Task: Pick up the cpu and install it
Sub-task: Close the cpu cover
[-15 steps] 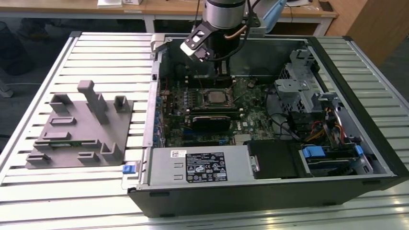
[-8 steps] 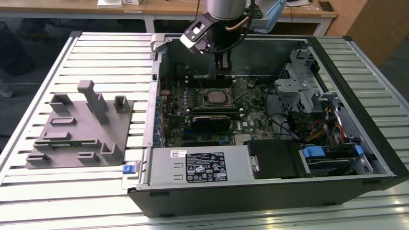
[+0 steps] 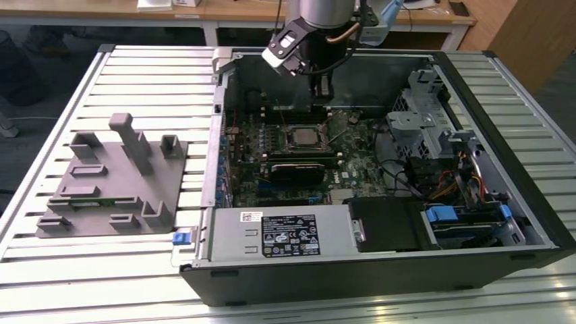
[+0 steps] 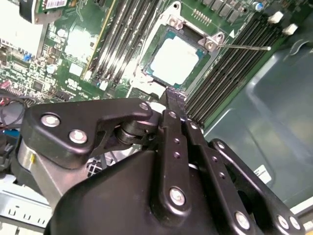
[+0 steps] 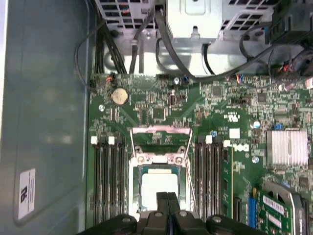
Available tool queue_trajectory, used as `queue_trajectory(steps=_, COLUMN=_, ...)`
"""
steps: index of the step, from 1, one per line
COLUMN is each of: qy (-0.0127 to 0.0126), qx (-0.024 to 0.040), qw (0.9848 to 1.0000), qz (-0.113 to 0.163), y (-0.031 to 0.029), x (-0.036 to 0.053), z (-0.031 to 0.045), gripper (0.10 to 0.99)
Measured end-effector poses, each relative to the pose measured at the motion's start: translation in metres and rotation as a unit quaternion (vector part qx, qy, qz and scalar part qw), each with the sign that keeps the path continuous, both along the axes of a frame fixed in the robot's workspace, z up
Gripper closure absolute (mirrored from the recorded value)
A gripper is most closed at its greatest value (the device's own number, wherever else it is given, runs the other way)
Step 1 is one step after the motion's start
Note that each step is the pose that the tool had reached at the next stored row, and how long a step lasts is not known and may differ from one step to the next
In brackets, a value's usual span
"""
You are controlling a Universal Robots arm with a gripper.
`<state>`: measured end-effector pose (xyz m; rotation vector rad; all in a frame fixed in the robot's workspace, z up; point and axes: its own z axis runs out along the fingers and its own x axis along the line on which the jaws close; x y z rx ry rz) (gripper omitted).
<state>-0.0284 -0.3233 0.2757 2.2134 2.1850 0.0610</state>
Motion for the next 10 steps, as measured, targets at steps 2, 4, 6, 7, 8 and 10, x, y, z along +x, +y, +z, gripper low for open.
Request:
queue_trajectory(steps=2, qy=0.0, qx=0.0, qw=1.0, qz=0.0, y=-0.0023, x=0.0, z=-0.0001, gripper=0.98)
queue_trajectory(steps=4, qy=0.0, qx=0.0, qw=1.0, qz=0.0, y=-0.0054, x=0.0, z=-0.0001, gripper=0.98)
queue_trajectory(steps=6, qy=0.0008, qx=0.0, qw=1.0, qz=0.0, y=-0.0061, x=0.0025, z=-0.0002, gripper=0.98)
queue_trajectory(steps=7, qy=0.0019, qx=0.0001, qw=1.0, qz=0.0, y=-0.0061, x=0.0057, z=-0.0002, gripper=0.98)
queue_trajectory(steps=8, qy=0.0032, qx=0.0, qw=1.0, qz=0.0, y=-0.0061, x=0.0094, z=-0.0001, gripper=0.98)
queue_trajectory(steps=10, qy=0.0057, qx=0.0001, qw=1.0, qz=0.0, y=-0.0062, x=0.0158, z=-0.0002, gripper=0.98)
